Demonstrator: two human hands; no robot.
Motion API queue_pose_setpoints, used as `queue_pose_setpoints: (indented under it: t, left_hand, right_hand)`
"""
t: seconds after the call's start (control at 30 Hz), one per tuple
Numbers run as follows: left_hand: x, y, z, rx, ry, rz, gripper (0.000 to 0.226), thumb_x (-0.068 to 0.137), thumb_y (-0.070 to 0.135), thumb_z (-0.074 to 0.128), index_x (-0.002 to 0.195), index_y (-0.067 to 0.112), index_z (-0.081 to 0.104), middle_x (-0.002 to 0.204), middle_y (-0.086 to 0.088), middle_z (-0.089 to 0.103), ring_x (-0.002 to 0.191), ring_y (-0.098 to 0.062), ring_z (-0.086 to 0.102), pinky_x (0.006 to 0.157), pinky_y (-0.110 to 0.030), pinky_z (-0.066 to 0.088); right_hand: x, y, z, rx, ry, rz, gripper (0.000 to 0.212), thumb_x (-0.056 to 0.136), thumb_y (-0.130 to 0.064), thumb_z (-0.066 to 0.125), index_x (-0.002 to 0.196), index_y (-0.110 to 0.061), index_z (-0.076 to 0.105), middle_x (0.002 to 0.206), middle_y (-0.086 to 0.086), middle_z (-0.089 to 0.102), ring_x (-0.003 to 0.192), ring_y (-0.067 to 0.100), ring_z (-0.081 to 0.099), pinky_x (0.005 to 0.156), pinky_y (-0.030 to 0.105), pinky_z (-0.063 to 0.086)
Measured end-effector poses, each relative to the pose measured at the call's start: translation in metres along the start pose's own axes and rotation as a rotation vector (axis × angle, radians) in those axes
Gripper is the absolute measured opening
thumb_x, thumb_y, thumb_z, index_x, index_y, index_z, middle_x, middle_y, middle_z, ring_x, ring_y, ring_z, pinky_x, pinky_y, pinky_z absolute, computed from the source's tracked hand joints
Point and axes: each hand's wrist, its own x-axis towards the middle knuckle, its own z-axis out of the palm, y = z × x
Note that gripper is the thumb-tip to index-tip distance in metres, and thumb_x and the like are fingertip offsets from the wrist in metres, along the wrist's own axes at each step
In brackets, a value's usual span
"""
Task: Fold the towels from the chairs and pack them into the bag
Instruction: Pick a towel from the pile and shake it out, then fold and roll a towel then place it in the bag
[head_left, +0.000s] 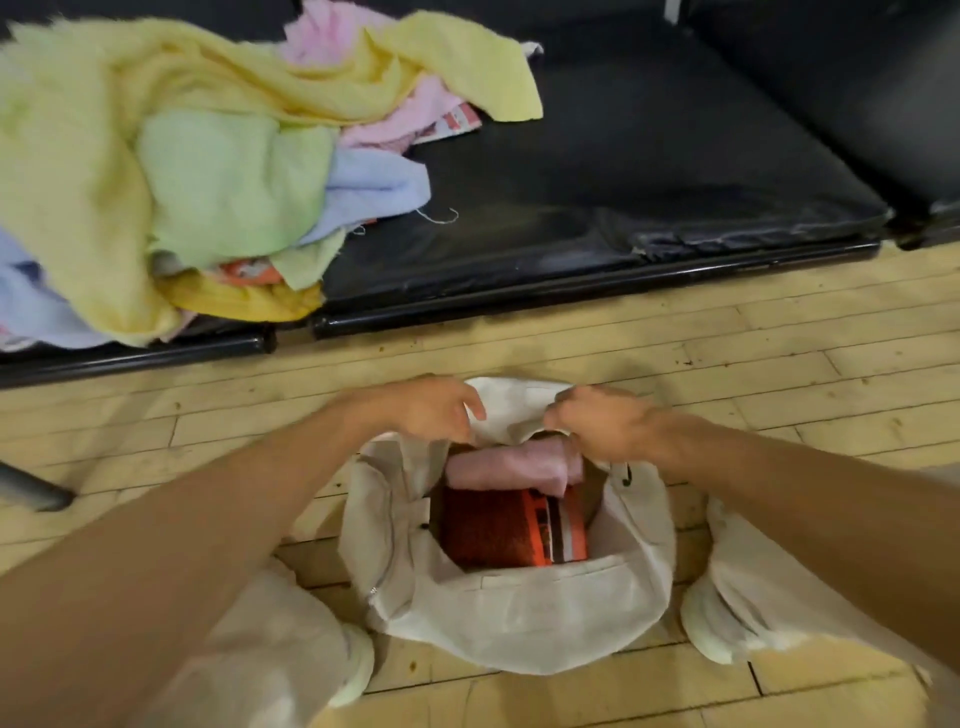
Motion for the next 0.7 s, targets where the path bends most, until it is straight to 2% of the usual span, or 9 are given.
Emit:
queue_pose_setpoints:
  t: [0.07, 0.13, 0.23, 0.33, 0.4, 0.5, 0.6, 0.7]
  left_hand:
    - [-0.030, 0.018, -0.026, 0.020, 0.053, 0.056, 0.034, 0.091, 0.017, 0.060, 0.125, 0.013, 0.059, 0.111, -0.003, 0.065, 0.103, -0.019, 0.060, 0.086, -0.025, 0.045]
    - [-0.061, 0.031, -0.048, 0.024, 0.157, 0.090, 0.030, 0.091, 0.018, 0.060, 0.121, 0.017, 0.061, 0.105, 0.004, 0.066, 0.097, -0.014, 0.061, 0.085, -0.023, 0.045]
    - [-0.101, 0.040, -0.073, -0.045, 0.350, 0.132, 0.025, 0.091, 0.019, 0.062, 0.116, 0.023, 0.064, 0.100, 0.009, 0.069, 0.090, -0.005, 0.064, 0.086, -0.020, 0.048]
    - [-0.135, 0.034, -0.092, -0.134, 0.543, 0.155, 0.022, 0.091, 0.017, 0.062, 0.111, 0.026, 0.063, 0.096, 0.008, 0.069, 0.083, -0.004, 0.063, 0.083, -0.017, 0.049]
    - [-0.151, 0.021, -0.099, -0.143, 0.680, 0.127, 0.023, 0.091, 0.013, 0.061, 0.107, 0.028, 0.062, 0.095, 0.007, 0.068, 0.084, -0.006, 0.062, 0.081, -0.016, 0.048]
    - [-0.162, -0.012, -0.106, -0.072, 0.878, 0.027, 0.023, 0.091, 0.013, 0.060, 0.109, 0.026, 0.061, 0.100, 0.003, 0.065, 0.090, -0.011, 0.060, 0.086, -0.027, 0.047]
    - [-0.169, -0.044, -0.112, 0.035, 0.945, -0.127, 0.031, 0.092, 0.019, 0.059, 0.123, 0.020, 0.058, 0.112, 0.001, 0.059, 0.101, -0.015, 0.055, 0.086, -0.028, 0.043]
    - [-0.180, -0.067, -0.119, -0.009, 1.130, -0.245, 0.037, 0.091, 0.020, 0.060, 0.128, 0.015, 0.056, 0.120, -0.006, 0.053, 0.109, -0.023, 0.053, 0.090, -0.037, 0.043]
  right_hand:
    - [-0.019, -0.001, -0.039, 0.026, 0.078, -0.041, 0.031, 0.090, -0.011, 0.056, 0.120, -0.017, 0.062, 0.117, 0.005, 0.060, 0.103, 0.023, 0.060, 0.084, 0.033, 0.052]
    - [-0.033, -0.006, -0.073, 0.033, 0.175, -0.063, 0.029, 0.090, -0.010, 0.051, 0.116, -0.014, 0.063, 0.114, 0.004, 0.062, 0.104, 0.022, 0.058, 0.085, 0.033, 0.049]
    - [-0.049, -0.017, -0.121, 0.082, 0.344, -0.096, 0.027, 0.089, -0.012, 0.052, 0.113, -0.013, 0.065, 0.110, 0.007, 0.064, 0.103, 0.026, 0.059, 0.087, 0.039, 0.048]
    - [-0.050, -0.022, -0.159, 0.104, 0.456, -0.094, 0.027, 0.090, -0.016, 0.055, 0.115, -0.016, 0.064, 0.109, 0.004, 0.061, 0.104, 0.024, 0.056, 0.089, 0.040, 0.046]
    - [-0.041, -0.026, -0.178, 0.148, 0.492, -0.080, 0.029, 0.091, -0.021, 0.058, 0.120, -0.018, 0.062, 0.112, 0.004, 0.060, 0.106, 0.022, 0.054, 0.093, 0.040, 0.045]
    - [-0.017, -0.038, -0.199, 0.250, 0.526, -0.072, 0.034, 0.091, -0.026, 0.062, 0.125, -0.017, 0.059, 0.115, 0.003, 0.058, 0.108, 0.019, 0.053, 0.095, 0.036, 0.044]
    - [0.013, -0.059, -0.208, 0.400, 0.580, -0.091, 0.037, 0.090, -0.027, 0.067, 0.124, -0.014, 0.060, 0.113, -0.001, 0.059, 0.100, 0.015, 0.056, 0.088, 0.024, 0.043]
    - [0.045, -0.085, -0.212, 0.622, 0.596, -0.084, 0.038, 0.090, -0.029, 0.067, 0.125, -0.015, 0.059, 0.119, 0.000, 0.061, 0.097, 0.014, 0.057, 0.081, 0.020, 0.041]
